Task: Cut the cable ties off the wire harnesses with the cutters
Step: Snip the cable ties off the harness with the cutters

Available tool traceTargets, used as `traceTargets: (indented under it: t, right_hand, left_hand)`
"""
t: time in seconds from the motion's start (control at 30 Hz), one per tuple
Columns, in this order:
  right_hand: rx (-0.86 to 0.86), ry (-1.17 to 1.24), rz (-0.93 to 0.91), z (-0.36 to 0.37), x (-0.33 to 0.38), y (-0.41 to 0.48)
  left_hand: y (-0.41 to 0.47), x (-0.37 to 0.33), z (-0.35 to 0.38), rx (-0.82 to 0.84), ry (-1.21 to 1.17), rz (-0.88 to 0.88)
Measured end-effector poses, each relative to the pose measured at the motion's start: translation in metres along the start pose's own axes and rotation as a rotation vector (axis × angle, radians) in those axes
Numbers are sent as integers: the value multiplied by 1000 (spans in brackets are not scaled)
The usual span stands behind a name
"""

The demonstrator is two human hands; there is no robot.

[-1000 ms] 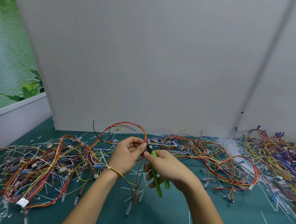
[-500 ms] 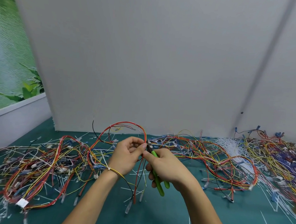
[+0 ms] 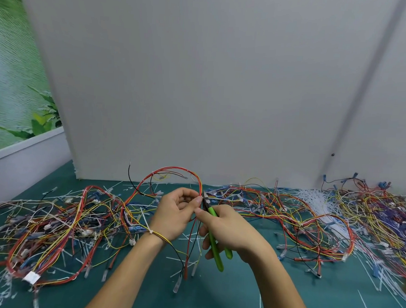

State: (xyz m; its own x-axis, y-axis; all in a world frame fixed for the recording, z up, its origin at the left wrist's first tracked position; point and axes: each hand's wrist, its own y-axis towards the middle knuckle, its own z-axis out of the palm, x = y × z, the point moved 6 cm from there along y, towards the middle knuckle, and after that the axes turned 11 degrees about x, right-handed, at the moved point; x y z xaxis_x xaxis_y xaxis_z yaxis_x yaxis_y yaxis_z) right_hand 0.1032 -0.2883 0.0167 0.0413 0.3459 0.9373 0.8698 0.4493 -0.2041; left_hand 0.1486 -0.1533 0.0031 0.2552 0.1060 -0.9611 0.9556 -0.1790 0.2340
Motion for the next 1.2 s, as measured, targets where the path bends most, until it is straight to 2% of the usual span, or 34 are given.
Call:
traceTargets:
  t: [0.2, 0.6, 1.0, 1.2]
  right_hand:
    - [-80, -55, -32, -6, 2, 0]
    - [-13, 29, -5, -2, 0, 0]
    - [-11, 14, 17, -5, -1, 0]
    - [-68, -93, 29, -9, 0, -1]
  left_hand:
    - [0, 0, -2, -11, -3, 0]
    - [2, 4, -2, 129, -40, -60]
    - [-1, 2, 1, 100, -22, -45]
    - [-4, -4, 4, 98, -10, -23]
